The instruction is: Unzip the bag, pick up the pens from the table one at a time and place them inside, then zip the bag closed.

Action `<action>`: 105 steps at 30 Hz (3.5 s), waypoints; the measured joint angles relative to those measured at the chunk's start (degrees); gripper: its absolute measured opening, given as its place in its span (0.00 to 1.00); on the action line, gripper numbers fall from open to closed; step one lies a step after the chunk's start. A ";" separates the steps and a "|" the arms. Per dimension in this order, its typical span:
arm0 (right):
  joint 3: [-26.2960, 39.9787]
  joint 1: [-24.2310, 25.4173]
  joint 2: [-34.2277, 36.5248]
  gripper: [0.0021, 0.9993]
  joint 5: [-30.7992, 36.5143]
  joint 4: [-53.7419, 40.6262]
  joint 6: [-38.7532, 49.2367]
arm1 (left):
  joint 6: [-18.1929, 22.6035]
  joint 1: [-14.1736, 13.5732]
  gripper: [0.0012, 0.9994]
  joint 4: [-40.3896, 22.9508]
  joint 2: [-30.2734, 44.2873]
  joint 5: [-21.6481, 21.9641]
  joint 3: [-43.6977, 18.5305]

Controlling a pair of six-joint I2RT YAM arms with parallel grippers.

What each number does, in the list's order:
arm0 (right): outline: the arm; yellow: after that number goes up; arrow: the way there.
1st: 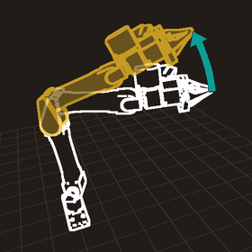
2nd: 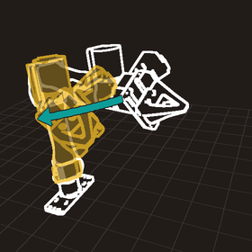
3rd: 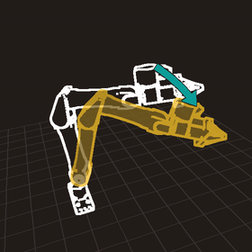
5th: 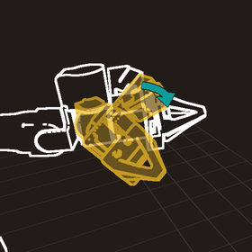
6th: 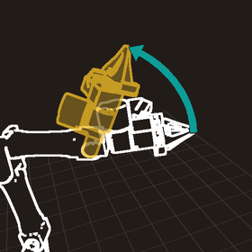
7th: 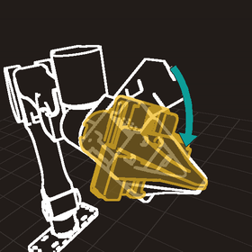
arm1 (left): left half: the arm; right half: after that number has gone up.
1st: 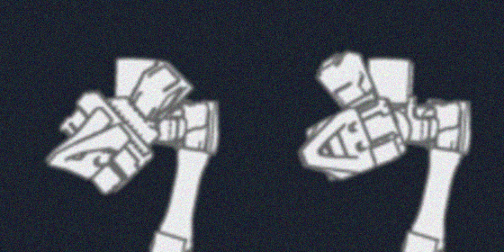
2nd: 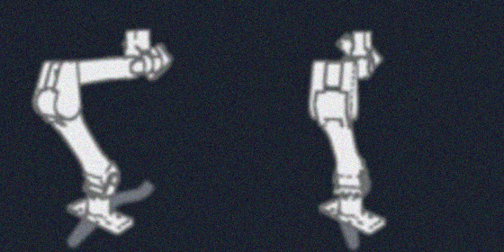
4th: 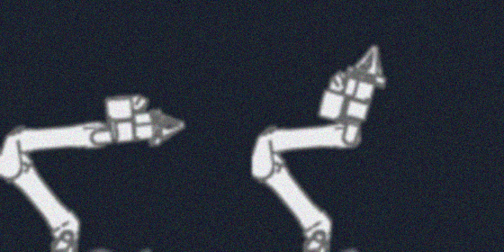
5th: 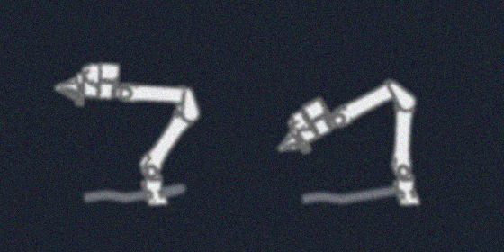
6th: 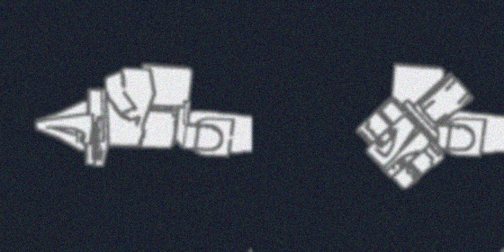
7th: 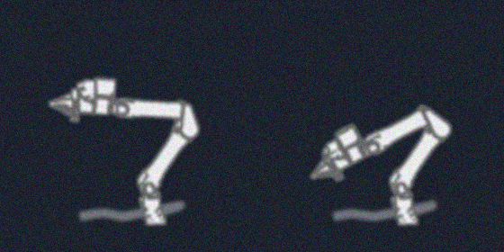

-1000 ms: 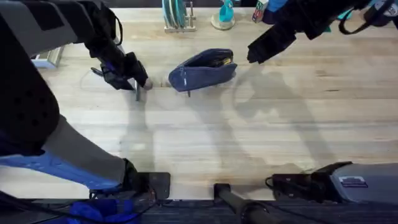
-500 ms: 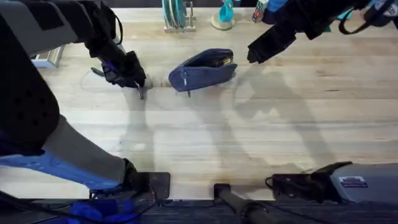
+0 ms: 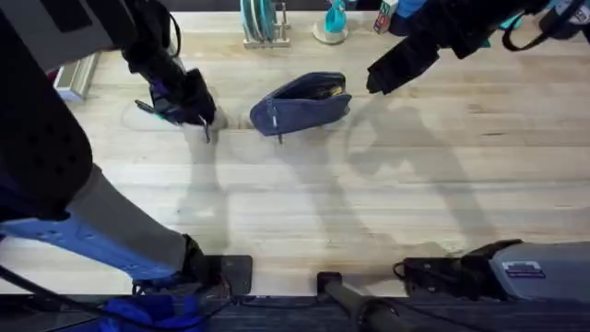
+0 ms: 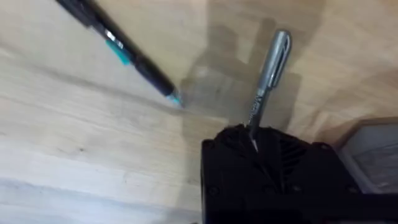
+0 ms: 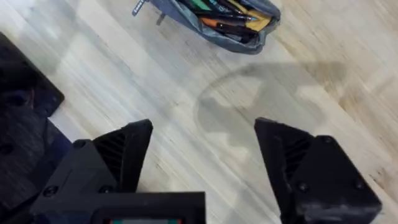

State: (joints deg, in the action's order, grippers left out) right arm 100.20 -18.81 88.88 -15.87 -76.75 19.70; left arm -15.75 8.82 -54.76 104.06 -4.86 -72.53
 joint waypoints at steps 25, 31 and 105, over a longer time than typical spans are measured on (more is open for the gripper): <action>0.00 0.01 0.00 1.00 -0.01 0.00 0.00 | 16.73 -5.72 0.04 -9.67 -20.31 -0.01 -10.20; 0.00 0.01 0.00 1.00 -0.01 0.02 0.00 | 22.99 -9.63 0.04 -10.69 -22.76 0.03 -14.22; 0.00 0.01 0.00 1.00 -0.01 0.00 0.00 | 63.63 -25.09 0.04 -1.14 0.81 -24.95 -17.42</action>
State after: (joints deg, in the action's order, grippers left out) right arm 100.20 -18.81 88.88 -15.88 -76.75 19.70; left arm 47.88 -16.27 -55.90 104.86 -29.81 -89.95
